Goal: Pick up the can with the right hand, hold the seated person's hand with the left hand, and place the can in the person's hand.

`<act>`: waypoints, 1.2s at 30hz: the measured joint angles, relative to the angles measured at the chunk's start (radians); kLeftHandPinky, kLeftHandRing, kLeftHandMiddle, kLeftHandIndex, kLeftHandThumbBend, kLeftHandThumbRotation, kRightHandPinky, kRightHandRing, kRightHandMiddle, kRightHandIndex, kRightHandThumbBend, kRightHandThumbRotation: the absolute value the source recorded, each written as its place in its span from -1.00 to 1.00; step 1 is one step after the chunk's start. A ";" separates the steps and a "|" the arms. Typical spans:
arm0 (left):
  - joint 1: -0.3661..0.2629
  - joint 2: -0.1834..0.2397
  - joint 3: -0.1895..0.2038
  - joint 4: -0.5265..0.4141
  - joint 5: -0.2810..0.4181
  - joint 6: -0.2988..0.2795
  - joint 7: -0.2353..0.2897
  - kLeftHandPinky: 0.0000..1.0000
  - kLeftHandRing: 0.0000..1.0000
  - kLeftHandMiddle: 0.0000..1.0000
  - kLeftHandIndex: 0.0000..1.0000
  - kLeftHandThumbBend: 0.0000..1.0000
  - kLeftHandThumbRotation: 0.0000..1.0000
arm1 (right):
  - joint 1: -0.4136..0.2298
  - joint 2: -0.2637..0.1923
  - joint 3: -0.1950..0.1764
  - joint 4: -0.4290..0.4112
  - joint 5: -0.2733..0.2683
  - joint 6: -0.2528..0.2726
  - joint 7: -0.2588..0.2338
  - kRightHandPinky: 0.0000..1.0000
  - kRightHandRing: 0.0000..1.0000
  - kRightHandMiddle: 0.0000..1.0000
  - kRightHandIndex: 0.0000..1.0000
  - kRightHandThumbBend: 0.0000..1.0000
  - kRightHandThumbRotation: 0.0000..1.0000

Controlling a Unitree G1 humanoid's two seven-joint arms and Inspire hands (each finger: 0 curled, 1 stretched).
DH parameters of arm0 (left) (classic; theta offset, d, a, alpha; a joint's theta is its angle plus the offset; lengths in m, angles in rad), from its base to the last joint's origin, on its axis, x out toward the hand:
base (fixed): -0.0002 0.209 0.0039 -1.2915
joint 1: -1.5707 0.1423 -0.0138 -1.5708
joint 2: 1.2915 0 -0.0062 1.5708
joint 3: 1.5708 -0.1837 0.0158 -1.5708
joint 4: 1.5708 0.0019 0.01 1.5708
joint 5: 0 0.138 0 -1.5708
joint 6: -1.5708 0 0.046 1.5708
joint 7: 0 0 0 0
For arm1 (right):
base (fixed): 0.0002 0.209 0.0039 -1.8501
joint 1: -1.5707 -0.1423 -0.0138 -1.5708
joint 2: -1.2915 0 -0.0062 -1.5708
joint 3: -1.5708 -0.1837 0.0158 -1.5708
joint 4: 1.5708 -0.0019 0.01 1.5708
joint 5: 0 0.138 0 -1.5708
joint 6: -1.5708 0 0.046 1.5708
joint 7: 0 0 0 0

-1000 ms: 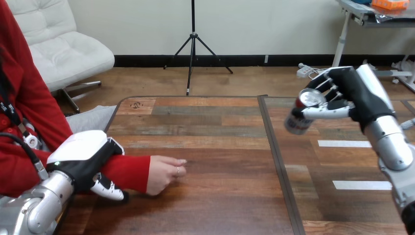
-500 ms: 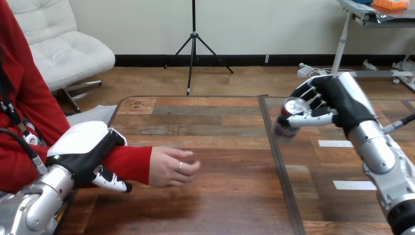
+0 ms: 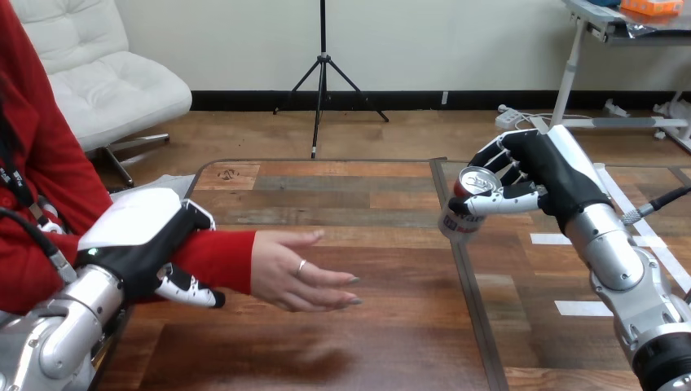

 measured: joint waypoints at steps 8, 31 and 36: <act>0.000 0.000 0.012 -0.033 -0.003 -0.001 0.000 -0.45 -0.35 -0.27 -0.28 0.56 -1.00 | 0.000 0.016 0.002 0.002 -0.003 0.000 -0.008 -0.37 -0.26 -0.13 -0.05 0.43 -1.00; -0.002 -0.011 0.030 -0.101 -0.010 -0.012 0.009 -0.43 -0.33 -0.24 -0.25 0.60 -1.00 | -0.002 0.082 0.030 0.028 -0.012 0.006 -0.018 -0.36 -0.25 -0.13 -0.07 0.40 -1.00; -0.006 -0.014 0.030 -0.104 -0.011 -0.012 0.009 -0.43 -0.33 -0.24 -0.24 0.60 -1.00 | -0.002 0.096 0.034 0.027 -0.013 0.007 -0.017 -0.36 -0.26 -0.14 -0.07 0.40 -1.00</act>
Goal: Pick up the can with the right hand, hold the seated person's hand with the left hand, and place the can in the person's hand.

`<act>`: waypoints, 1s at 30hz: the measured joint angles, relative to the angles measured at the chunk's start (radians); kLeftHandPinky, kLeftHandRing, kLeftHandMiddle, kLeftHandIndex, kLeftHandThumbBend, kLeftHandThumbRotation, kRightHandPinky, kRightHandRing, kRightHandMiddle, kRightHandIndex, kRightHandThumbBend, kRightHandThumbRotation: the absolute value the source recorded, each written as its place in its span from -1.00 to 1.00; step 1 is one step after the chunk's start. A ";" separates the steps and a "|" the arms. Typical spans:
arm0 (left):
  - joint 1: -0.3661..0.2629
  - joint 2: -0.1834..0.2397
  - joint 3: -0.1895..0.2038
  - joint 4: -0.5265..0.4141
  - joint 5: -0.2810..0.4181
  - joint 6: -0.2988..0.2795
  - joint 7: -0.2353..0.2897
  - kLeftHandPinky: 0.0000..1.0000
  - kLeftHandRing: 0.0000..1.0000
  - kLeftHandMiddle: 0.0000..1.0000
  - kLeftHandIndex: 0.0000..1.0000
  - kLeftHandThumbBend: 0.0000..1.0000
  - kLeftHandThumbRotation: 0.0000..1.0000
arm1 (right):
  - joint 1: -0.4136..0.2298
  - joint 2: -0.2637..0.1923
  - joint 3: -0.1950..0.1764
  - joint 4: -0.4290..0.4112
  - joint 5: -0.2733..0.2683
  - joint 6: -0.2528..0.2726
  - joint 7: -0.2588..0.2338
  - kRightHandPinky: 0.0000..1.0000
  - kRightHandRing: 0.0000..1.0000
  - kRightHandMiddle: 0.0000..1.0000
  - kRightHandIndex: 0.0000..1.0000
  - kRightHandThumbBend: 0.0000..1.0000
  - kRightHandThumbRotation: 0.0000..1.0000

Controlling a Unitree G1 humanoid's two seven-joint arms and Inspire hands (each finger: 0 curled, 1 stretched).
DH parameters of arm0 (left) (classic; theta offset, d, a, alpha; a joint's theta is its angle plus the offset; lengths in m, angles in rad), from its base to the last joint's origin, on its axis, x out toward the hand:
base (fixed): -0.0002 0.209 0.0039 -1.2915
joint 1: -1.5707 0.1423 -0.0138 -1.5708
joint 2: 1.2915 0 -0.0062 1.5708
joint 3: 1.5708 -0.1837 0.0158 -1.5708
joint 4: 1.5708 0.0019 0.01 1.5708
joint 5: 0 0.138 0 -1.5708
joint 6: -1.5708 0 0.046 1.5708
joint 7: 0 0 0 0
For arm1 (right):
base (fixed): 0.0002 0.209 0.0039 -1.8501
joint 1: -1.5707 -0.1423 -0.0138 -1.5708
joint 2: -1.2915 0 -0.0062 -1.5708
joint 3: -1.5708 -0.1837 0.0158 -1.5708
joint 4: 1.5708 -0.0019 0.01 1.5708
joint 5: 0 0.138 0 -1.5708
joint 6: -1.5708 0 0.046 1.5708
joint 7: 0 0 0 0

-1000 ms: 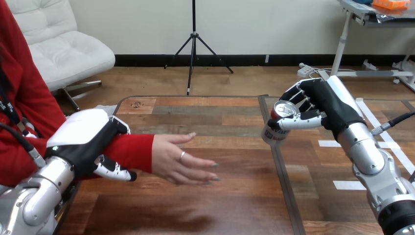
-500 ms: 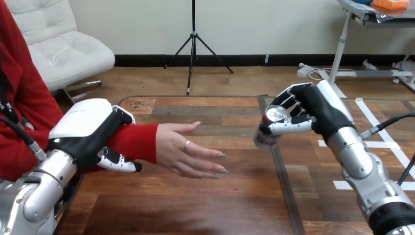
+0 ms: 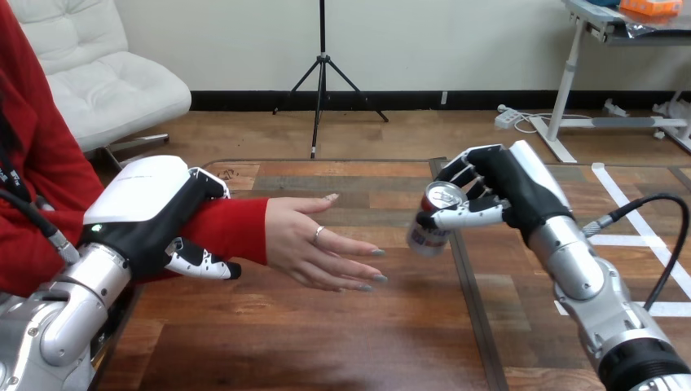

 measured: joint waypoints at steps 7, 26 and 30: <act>-0.009 -0.006 0.000 0.000 -0.007 -0.003 0.001 -0.43 -0.34 -0.25 -0.24 0.61 -1.00 | 0.000 0.015 0.014 -0.002 -0.003 0.000 0.005 -0.35 -0.26 -0.14 -0.07 0.41 -1.00; -0.025 -0.013 0.000 -0.002 -0.012 -0.006 0.001 -0.41 -0.32 -0.24 -0.23 0.60 -1.00 | 0.000 0.064 0.046 -0.055 -0.005 0.005 0.034 -0.32 -0.26 -0.15 -0.08 0.39 -1.00; -0.025 -0.015 0.000 -0.002 -0.012 -0.006 0.001 -0.40 -0.32 -0.24 -0.22 0.60 -1.00 | 0.000 0.075 0.047 -0.077 -0.005 0.012 0.041 -0.33 -0.26 -0.16 -0.08 0.39 -1.00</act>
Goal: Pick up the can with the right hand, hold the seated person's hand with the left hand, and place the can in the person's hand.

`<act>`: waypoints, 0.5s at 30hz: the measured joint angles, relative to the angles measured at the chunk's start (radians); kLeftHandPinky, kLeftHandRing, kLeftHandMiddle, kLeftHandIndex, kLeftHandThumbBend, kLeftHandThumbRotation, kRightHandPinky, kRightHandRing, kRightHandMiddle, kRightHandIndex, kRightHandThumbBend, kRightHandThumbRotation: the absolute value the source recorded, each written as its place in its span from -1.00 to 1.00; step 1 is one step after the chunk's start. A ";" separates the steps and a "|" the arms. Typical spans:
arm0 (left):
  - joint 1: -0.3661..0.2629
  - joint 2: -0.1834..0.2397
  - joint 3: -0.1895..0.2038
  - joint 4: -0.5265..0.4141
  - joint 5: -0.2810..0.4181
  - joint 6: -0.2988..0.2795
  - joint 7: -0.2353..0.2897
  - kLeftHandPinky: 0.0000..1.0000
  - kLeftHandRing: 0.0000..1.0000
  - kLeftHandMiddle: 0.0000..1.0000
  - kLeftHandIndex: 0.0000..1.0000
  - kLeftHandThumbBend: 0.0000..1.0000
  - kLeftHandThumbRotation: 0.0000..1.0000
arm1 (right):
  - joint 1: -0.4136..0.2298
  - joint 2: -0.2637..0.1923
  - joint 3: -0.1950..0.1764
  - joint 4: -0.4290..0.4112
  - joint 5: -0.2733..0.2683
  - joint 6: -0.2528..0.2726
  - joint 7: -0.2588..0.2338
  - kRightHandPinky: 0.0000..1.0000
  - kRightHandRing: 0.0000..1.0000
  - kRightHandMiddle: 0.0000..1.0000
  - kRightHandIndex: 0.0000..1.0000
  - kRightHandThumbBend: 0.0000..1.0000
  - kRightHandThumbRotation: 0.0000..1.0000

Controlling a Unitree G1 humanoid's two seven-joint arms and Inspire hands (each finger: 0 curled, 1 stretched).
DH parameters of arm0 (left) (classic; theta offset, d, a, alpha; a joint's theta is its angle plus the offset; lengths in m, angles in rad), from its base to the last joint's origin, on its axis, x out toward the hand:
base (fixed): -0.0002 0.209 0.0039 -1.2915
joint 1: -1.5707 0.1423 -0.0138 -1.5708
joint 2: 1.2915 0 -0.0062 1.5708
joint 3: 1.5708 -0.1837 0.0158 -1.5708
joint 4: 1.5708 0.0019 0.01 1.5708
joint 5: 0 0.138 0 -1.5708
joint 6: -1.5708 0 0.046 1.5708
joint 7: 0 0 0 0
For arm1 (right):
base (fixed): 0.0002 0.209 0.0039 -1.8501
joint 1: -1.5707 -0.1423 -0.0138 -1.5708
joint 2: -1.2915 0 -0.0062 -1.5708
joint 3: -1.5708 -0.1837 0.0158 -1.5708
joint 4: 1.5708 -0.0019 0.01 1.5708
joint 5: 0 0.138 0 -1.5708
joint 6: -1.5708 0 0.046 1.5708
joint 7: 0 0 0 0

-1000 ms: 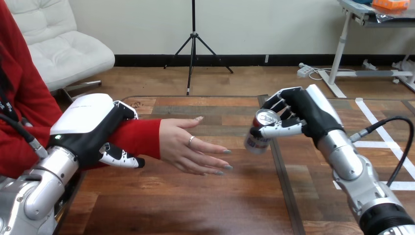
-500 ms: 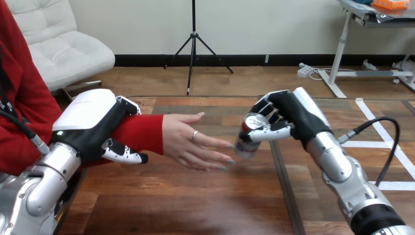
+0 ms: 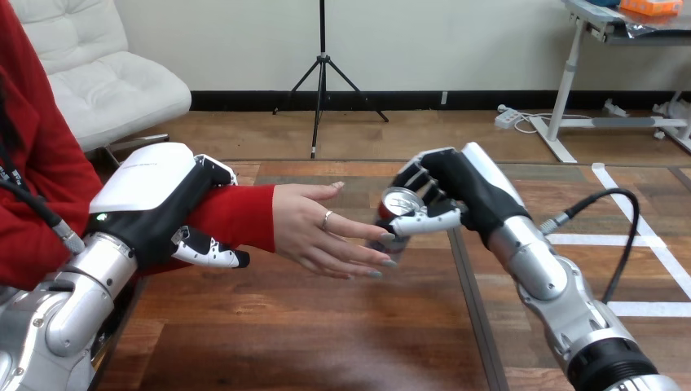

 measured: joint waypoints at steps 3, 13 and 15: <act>0.000 -0.001 0.000 0.000 0.000 0.000 0.000 -0.40 -0.32 -0.23 -0.22 0.60 -1.00 | 0.000 0.008 0.002 -0.018 0.000 0.006 0.005 -0.34 -0.27 -0.16 -0.08 0.39 -1.00; 0.000 -0.013 0.000 0.000 0.000 0.000 0.000 -0.42 -0.33 -0.24 -0.23 0.60 -1.00 | -0.001 0.038 0.021 -0.072 0.000 0.008 0.030 -0.37 -0.30 -0.18 -0.09 0.36 -1.00; 0.000 -0.013 0.000 0.000 0.000 0.000 0.000 -0.42 -0.33 -0.24 -0.23 0.60 -1.00 | -0.001 0.042 0.021 -0.075 0.000 0.013 0.035 -0.37 -0.30 -0.18 -0.10 0.35 -1.00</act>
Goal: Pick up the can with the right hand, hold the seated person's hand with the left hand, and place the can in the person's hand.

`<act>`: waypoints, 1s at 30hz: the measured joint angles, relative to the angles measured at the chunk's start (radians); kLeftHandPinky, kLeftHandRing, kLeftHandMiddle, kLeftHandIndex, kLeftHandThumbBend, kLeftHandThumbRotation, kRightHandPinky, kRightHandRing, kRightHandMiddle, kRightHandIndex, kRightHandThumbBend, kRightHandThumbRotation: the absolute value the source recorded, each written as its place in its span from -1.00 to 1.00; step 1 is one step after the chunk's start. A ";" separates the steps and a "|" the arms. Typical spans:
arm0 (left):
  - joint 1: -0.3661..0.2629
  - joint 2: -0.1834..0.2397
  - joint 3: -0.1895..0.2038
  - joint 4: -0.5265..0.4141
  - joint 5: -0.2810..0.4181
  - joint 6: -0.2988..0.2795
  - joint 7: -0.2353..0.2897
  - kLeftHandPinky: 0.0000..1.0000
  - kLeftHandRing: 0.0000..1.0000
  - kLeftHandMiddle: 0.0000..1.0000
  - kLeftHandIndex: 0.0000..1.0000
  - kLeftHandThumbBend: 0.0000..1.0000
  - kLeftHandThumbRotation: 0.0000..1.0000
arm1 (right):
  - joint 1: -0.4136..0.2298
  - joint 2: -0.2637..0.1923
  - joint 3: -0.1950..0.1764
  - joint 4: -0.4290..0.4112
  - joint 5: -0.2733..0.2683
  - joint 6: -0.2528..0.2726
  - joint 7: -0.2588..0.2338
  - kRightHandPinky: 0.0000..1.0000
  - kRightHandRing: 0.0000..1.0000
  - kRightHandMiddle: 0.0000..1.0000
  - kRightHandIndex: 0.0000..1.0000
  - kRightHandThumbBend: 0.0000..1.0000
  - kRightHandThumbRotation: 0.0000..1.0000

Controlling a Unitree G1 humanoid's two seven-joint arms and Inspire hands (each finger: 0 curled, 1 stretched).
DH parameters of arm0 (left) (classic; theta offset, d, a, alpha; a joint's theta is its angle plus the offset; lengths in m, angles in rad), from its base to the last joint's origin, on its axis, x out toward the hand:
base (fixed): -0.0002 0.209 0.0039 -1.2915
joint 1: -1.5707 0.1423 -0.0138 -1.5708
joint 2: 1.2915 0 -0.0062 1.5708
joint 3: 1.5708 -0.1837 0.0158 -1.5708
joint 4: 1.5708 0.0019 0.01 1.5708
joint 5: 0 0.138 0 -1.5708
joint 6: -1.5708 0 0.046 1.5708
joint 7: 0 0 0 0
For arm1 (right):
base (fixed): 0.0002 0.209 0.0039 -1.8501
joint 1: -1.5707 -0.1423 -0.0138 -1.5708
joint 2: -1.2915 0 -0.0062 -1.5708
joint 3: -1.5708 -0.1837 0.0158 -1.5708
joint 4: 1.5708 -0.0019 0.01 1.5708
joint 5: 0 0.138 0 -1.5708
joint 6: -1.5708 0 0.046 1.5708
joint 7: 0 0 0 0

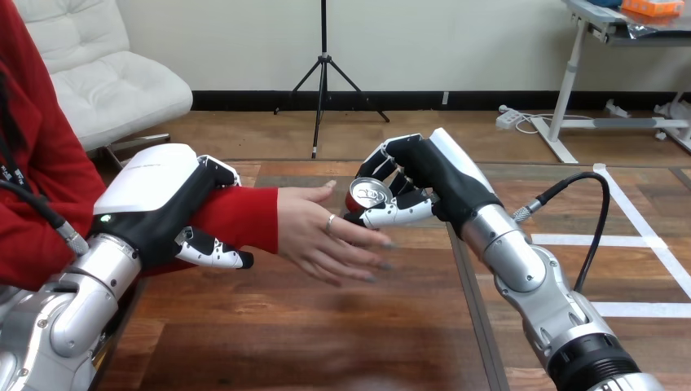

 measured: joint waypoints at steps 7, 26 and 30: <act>0.000 -0.001 0.000 0.000 0.000 0.000 0.000 -0.42 -0.34 -0.24 -0.23 0.58 -1.00 | 0.000 0.008 0.004 -0.023 0.000 0.013 0.018 -0.38 -0.30 -0.18 -0.10 0.32 -1.00; 0.000 -0.002 0.000 0.000 0.000 0.000 0.000 -0.42 -0.33 -0.24 -0.22 0.55 -1.00 | -0.003 0.029 0.007 -0.103 0.000 0.039 0.044 -0.36 -0.30 -0.18 -0.10 0.33 -1.00; 0.000 -0.002 0.000 0.000 0.000 0.000 0.000 -0.43 -0.34 -0.24 -0.22 0.54 -1.00 | -0.003 0.029 0.007 -0.112 0.000 0.046 0.050 -0.36 -0.30 -0.18 -0.10 0.33 -1.00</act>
